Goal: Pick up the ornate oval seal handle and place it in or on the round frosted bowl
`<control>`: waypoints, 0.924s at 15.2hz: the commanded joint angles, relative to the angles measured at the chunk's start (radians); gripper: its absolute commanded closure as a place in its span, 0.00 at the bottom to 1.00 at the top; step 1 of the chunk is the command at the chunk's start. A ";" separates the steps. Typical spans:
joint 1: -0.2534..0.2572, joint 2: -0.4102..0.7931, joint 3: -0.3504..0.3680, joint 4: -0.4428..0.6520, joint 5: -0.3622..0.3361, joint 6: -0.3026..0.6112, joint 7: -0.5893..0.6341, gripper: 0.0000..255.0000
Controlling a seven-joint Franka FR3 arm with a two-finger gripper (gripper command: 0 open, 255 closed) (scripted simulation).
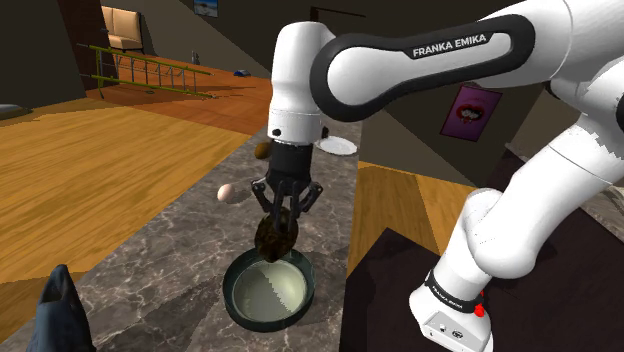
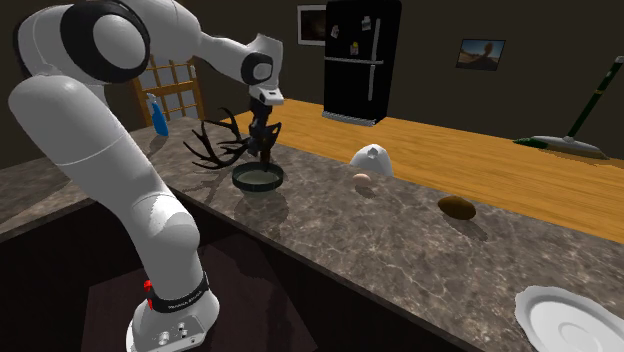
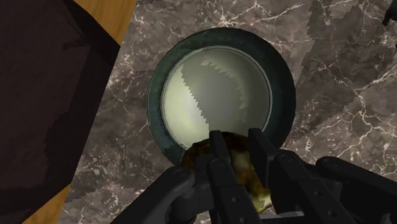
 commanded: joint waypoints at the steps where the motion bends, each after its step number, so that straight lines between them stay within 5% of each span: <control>1: 0.022 -0.004 0.032 0.004 0.013 0.007 0.050 1.00; 4: 0.053 0.010 0.085 0.030 0.023 0.019 0.131 1.00; 14: 0.057 0.057 0.106 -0.064 0.030 0.156 0.109 1.00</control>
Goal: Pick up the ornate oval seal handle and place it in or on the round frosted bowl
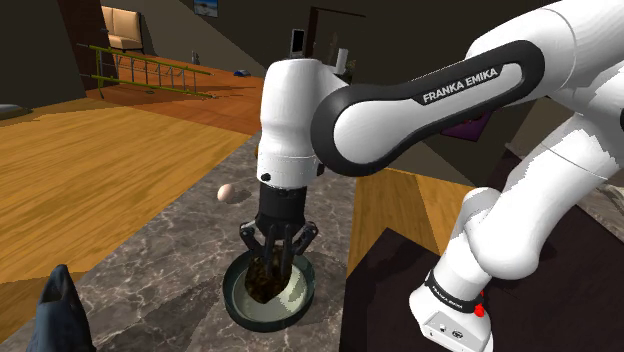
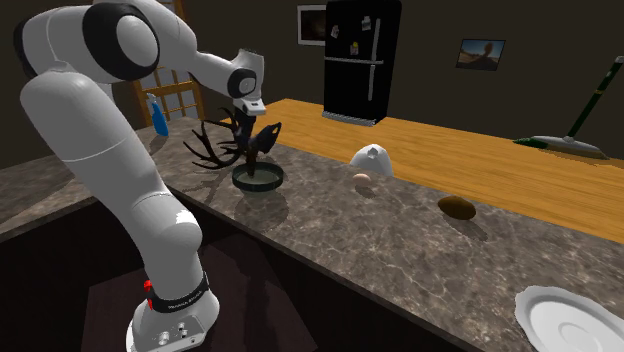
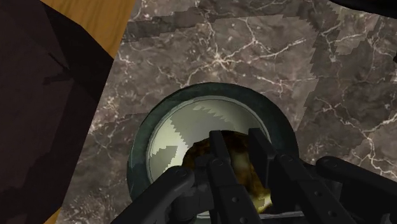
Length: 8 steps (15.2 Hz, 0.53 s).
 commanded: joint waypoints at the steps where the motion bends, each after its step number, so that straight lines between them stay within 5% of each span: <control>1: 0.000 0.012 0.003 -0.015 0.000 0.027 -0.004 1.00; 8: 0.003 0.062 0.018 -0.068 0.000 0.127 -0.016 1.00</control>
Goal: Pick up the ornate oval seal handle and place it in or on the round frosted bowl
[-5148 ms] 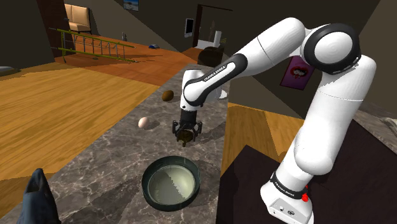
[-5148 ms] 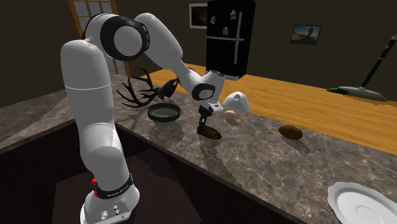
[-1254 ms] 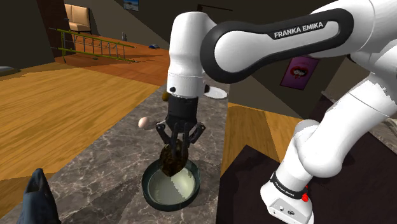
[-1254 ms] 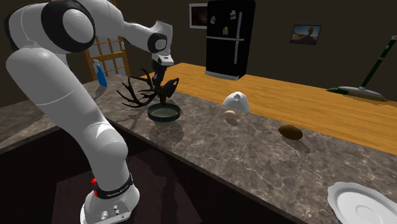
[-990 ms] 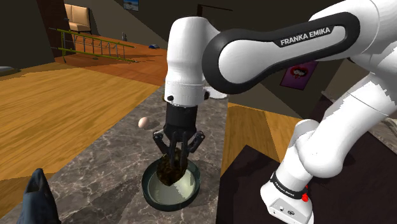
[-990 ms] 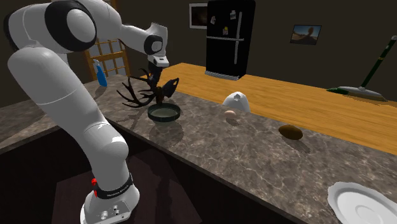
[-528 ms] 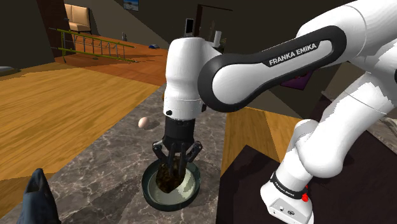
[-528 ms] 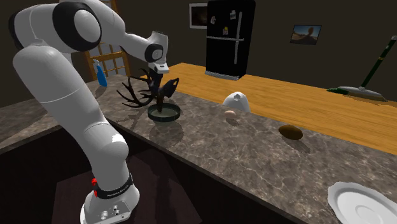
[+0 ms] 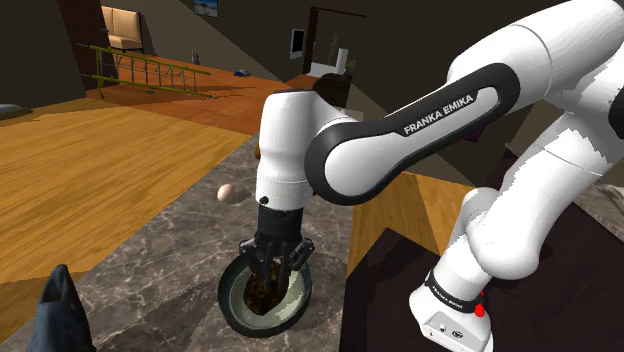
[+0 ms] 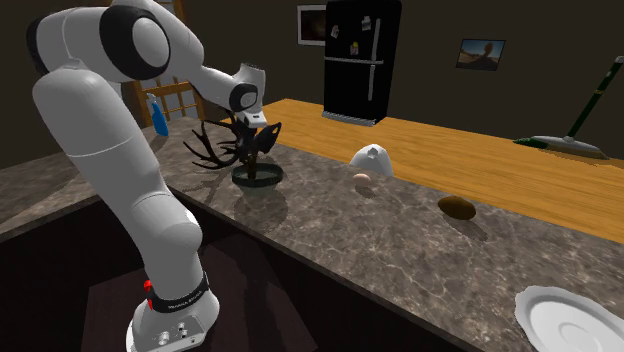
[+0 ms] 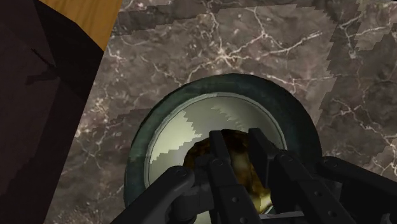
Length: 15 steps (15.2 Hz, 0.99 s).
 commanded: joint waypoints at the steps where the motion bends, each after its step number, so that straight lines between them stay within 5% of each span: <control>1: 0.000 0.018 0.003 -0.014 -0.002 0.030 -0.004 1.00; 9: 0.000 0.018 0.003 -0.014 -0.002 0.030 -0.004 1.00; 10: -0.001 0.018 0.003 -0.013 -0.003 0.028 -0.005 0.00; 15: 0.000 0.018 0.003 -0.014 -0.002 0.030 -0.004 0.00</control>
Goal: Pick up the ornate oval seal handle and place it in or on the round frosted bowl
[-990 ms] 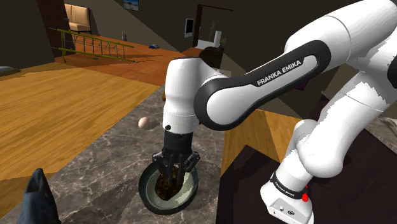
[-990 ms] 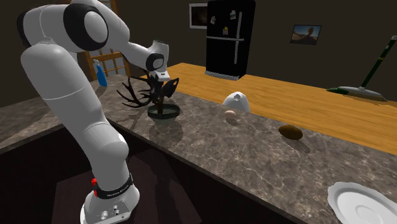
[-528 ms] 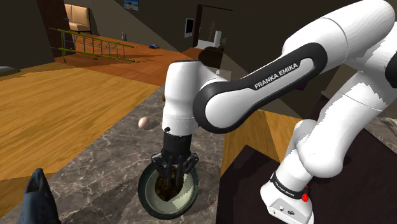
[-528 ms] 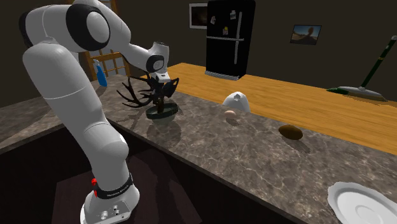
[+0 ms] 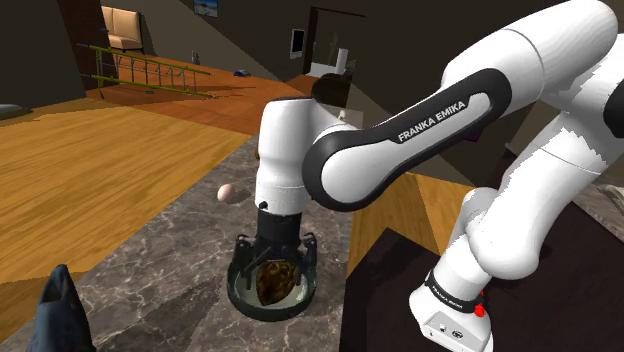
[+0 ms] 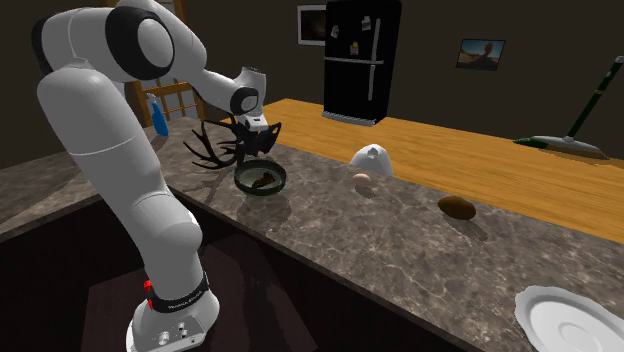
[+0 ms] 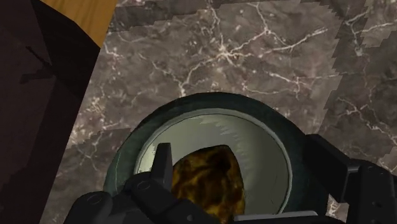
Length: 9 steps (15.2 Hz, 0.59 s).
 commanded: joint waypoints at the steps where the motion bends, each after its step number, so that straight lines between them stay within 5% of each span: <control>1: -0.003 -0.021 -0.008 0.014 0.001 -0.036 -0.002 0.00; 4: -0.014 -0.067 -0.031 0.067 -0.002 -0.136 -0.006 0.00; 9: -0.013 -0.067 -0.032 0.067 -0.002 -0.136 -0.006 0.00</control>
